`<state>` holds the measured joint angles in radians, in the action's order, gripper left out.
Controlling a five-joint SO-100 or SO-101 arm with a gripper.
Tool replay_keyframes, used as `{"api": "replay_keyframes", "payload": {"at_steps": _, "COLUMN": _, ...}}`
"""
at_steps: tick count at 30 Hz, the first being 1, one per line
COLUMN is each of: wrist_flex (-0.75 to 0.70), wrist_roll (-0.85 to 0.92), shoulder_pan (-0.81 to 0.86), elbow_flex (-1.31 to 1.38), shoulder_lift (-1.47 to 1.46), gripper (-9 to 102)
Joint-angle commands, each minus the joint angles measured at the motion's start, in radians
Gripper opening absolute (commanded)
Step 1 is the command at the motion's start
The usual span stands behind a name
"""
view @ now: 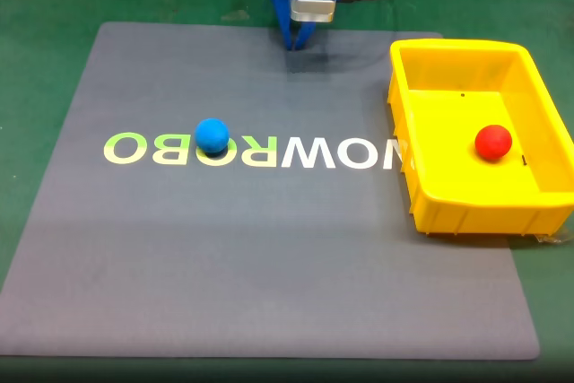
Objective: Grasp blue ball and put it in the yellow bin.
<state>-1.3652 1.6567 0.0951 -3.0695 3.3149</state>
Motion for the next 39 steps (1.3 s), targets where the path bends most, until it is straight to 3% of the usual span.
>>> {"api": "replay_keyframes", "payload": {"at_steps": 1, "wrist_flex": -0.011, "wrist_roll": -0.005, "shoulder_pan": 0.074, "elbow_flex": -0.032, "shoulder_lift": 0.012, "gripper": 0}}
{"api": "replay_keyframes", "payload": {"at_steps": 15, "wrist_flex": 0.002, "wrist_roll": 0.040, "shoulder_pan": 0.074, "elbow_flex": -0.032, "shoulder_lift": 0.012, "gripper": 0}}
{"api": "replay_keyframes", "payload": {"at_steps": 17, "wrist_flex": 0.103, "wrist_roll": 0.031, "shoulder_pan": 0.075, "elbow_flex": -0.032, "shoulder_lift": 0.011, "gripper": 1}}
{"api": "replay_keyframes", "payload": {"at_steps": 21, "wrist_flex": 0.322, "wrist_roll": 0.029, "shoulder_pan": 0.107, "elbow_flex": 0.005, "shoulder_lift": 0.011, "gripper": 22}}
{"api": "replay_keyframes", "payload": {"at_steps": 24, "wrist_flex": 0.459, "wrist_roll": 0.040, "shoulder_pan": 0.130, "elbow_flex": 0.069, "shoulder_lift": 0.011, "gripper": 27}}
{"api": "replay_keyframes", "payload": {"at_steps": 27, "wrist_flex": 0.729, "wrist_roll": 0.066, "shoulder_pan": 0.160, "elbow_flex": 0.094, "shoulder_lift": -0.046, "gripper": 29}}
{"api": "replay_keyframes", "payload": {"at_steps": 35, "wrist_flex": 1.098, "wrist_roll": -0.011, "shoulder_pan": 0.167, "elbow_flex": 0.433, "shoulder_lift": -0.709, "gripper": 29}}
{"api": "replay_keyframes", "payload": {"at_steps": 39, "wrist_flex": 1.172, "wrist_roll": -0.071, "shoulder_pan": 0.175, "elbow_flex": 0.658, "shoulder_lift": -1.077, "gripper": 29}}
